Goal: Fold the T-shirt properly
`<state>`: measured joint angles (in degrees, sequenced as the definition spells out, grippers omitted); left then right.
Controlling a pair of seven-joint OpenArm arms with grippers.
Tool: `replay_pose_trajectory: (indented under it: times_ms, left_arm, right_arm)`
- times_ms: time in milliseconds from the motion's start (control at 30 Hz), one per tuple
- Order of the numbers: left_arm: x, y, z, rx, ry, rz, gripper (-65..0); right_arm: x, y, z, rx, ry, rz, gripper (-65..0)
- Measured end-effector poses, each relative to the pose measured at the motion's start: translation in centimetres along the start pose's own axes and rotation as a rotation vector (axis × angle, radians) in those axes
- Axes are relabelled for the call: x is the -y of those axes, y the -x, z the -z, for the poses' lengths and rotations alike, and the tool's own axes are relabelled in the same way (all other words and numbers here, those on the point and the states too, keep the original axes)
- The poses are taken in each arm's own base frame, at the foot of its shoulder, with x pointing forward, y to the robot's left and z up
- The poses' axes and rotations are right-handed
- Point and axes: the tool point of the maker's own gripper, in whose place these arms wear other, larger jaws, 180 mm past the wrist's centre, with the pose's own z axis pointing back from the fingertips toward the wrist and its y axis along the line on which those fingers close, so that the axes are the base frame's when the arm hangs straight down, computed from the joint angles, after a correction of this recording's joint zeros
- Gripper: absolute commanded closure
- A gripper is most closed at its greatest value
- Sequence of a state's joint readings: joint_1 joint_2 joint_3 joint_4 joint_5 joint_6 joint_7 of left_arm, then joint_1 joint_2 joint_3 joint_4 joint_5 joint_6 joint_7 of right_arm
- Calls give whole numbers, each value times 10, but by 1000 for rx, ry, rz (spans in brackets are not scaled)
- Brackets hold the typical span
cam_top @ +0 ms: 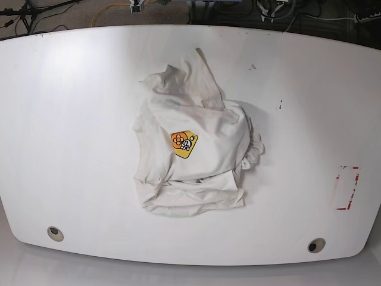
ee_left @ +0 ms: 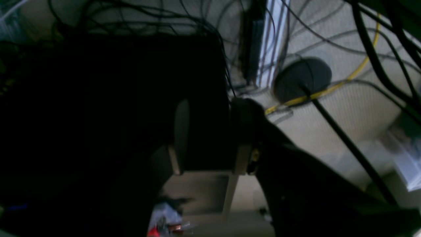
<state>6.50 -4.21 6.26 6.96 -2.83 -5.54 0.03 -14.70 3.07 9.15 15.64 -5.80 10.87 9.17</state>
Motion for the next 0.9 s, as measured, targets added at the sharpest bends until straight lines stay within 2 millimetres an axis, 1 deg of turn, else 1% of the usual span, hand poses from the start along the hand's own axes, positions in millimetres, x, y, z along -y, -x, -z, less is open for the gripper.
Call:
replay_pose_trajectory:
  times_ms: [133, 267, 467, 533, 733, 900]
  left_arm:
    - [3, -6, 0, 30, 5, -4, -221]
    - [3, -17, -1, 104, 5, -4, -226]
    - [-2, -14, -2, 118, -3, -4, -238]
    - [-3, -13, -2, 115, -3, -3, -241]
    - [-1, -11, -2, 120, -4, -9, -275]
    - [0, -15, -4, 148, -1, -5, -289]
  right_arm:
    - [-4, -1, 1, 3, -7, -1, -177]
    - [-6, -6, 0, 22, -9, -4, -159]
    - [-4, -9, 0, 39, -1, -3, -129]
    - [-4, -9, 0, 43, -1, -3, -102]
    - [-2, 1, -4, 34, 3, -6, -58]
    - [0, 12, -9, 30, 8, -10, -56]
